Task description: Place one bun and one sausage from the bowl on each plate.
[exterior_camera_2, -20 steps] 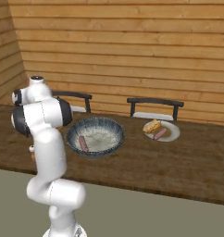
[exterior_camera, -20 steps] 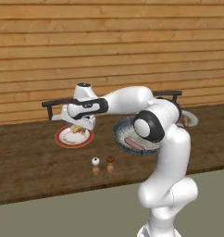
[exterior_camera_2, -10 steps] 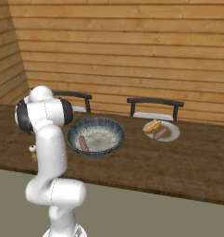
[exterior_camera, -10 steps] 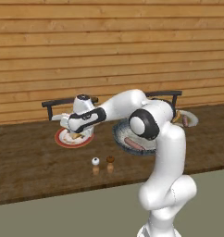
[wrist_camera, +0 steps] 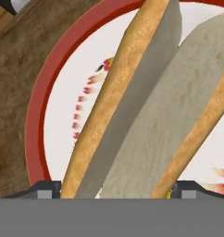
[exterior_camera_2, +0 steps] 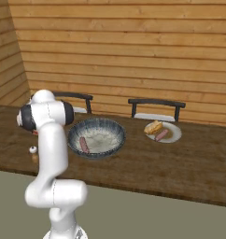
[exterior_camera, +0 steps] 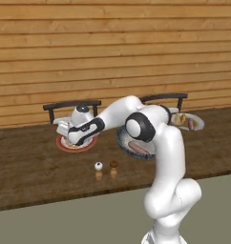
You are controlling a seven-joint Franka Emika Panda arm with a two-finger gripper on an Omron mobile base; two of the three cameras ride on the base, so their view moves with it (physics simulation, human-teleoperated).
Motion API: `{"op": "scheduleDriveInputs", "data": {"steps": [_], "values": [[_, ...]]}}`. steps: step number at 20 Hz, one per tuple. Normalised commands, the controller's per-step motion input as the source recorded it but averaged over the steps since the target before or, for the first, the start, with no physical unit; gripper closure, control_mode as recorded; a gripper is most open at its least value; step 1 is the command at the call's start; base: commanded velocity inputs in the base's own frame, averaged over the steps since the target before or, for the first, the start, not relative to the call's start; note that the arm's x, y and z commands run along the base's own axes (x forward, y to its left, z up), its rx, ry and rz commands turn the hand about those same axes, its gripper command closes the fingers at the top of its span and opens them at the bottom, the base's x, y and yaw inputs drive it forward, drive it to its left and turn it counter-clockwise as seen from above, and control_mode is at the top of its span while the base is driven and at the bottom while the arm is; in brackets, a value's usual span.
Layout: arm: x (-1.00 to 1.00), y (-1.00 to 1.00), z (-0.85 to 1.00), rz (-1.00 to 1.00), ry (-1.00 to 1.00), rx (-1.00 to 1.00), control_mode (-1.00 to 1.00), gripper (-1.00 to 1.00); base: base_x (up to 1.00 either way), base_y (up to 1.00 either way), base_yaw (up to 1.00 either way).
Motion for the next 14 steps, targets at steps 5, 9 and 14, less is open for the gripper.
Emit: {"op": "scheduleDriveInputs", "data": {"steps": [5,9,14], "values": [[0.42,0.15,-0.08,0.00,-0.07,0.01,-1.00,-1.00,0.00,0.00,0.00],[0.03,-0.04,-0.01,0.00,-0.03,0.00,-1.00,-1.00,0.00,0.00,0.00],[0.00,-0.31,0.21,0.00,0.00,0.00,-1.00,-1.00,0.00,0.00,0.00]]}}
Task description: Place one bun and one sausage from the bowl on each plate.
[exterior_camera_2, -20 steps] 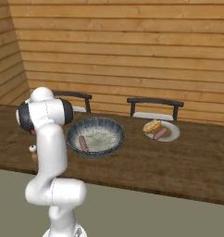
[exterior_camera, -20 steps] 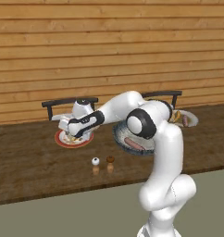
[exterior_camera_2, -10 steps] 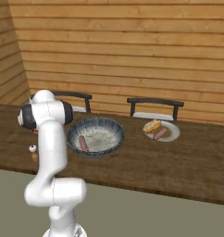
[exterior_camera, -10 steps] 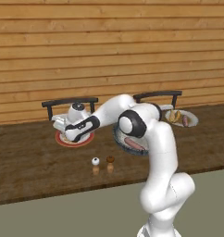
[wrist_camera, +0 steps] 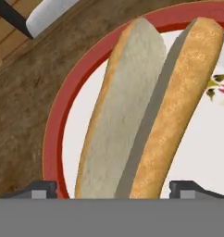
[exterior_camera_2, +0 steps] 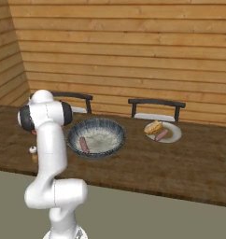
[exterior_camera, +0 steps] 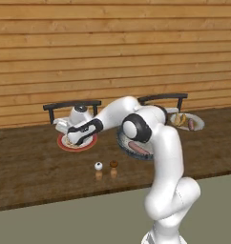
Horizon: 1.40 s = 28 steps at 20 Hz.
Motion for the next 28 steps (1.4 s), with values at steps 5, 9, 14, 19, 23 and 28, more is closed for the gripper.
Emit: {"op": "scheduleDriveInputs", "data": {"steps": [5,9,14,19,23,28], "values": [[-0.19,-0.33,0.35,0.00,0.00,-0.01,-1.00,-1.00,0.00,0.00,0.00],[-0.90,-0.78,0.91,0.03,-0.04,0.00,-1.00,-1.00,0.00,0.00,0.00],[-0.80,-1.00,1.00,0.09,-0.01,0.03,-1.00,-1.00,0.00,0.00,0.00],[-0.23,-1.00,0.82,0.09,0.10,0.00,-1.00,-1.00,0.00,0.00,0.00],[-0.02,-1.00,0.31,0.15,0.17,-0.03,-1.00,-1.00,0.00,0.00,0.00],[-0.05,-0.99,-0.08,0.21,0.20,-0.13,-1.00,-1.00,0.00,0.00,0.00]]}}
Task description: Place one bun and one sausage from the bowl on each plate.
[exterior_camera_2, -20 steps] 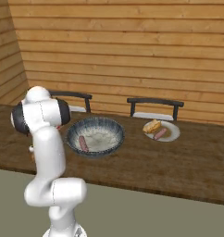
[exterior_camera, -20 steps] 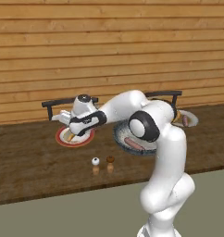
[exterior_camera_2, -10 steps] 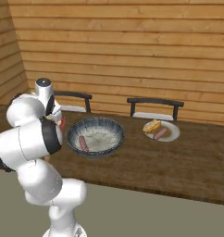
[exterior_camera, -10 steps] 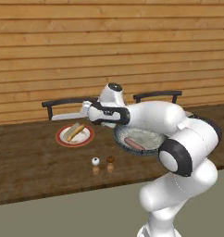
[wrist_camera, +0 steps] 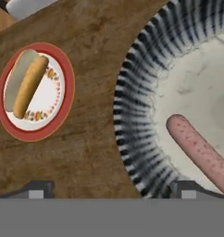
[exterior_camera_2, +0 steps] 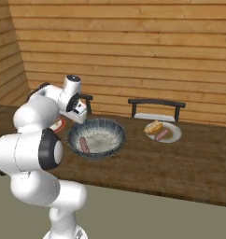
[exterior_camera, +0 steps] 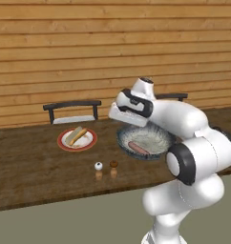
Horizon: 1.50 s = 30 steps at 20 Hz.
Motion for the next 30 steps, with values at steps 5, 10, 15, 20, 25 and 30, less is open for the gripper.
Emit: {"op": "scheduleDriveInputs", "data": {"steps": [5,10,15,20,25,30], "values": [[-0.01,-0.70,-0.44,0.20,0.03,-0.20,-1.00,-1.00,0.00,0.00,0.00],[-0.06,-0.54,-0.67,0.28,0.00,-0.10,-1.00,-1.00,0.00,0.00,0.00],[-0.22,-0.53,-0.74,0.25,0.00,0.00,-1.00,-1.00,0.00,0.00,0.00],[-0.48,-0.10,-0.46,0.19,0.00,0.00,-1.00,-1.00,0.00,0.00,0.00],[-0.13,0.17,-0.05,0.12,0.00,0.00,-1.00,-1.00,0.00,0.00,0.00],[0.32,0.25,-0.22,0.07,0.00,0.00,-1.00,-1.00,0.00,0.00,0.00]]}}
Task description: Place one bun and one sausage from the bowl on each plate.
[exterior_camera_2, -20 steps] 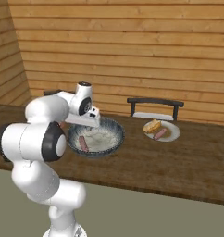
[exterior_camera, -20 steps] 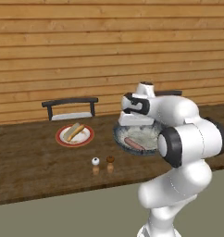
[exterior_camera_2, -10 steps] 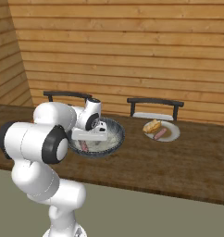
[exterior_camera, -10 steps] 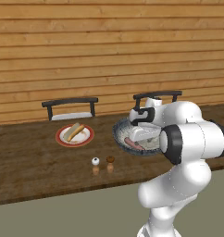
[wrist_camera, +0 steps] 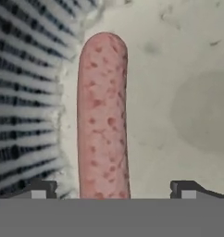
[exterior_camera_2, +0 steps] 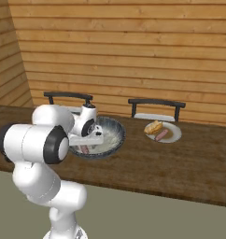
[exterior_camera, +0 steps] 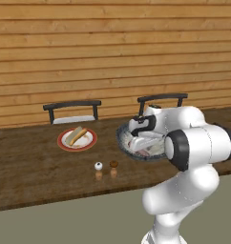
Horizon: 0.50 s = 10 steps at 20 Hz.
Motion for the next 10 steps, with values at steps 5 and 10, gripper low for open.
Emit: {"op": "scheduleDriveInputs", "data": {"steps": [5,10], "values": [[0.46,0.02,-0.39,0.02,0.00,0.00,-1.00,1.00,0.00,0.00,0.00],[0.08,0.00,-0.27,0.00,0.00,0.00,-1.00,1.00,0.00,0.00,0.00]]}}
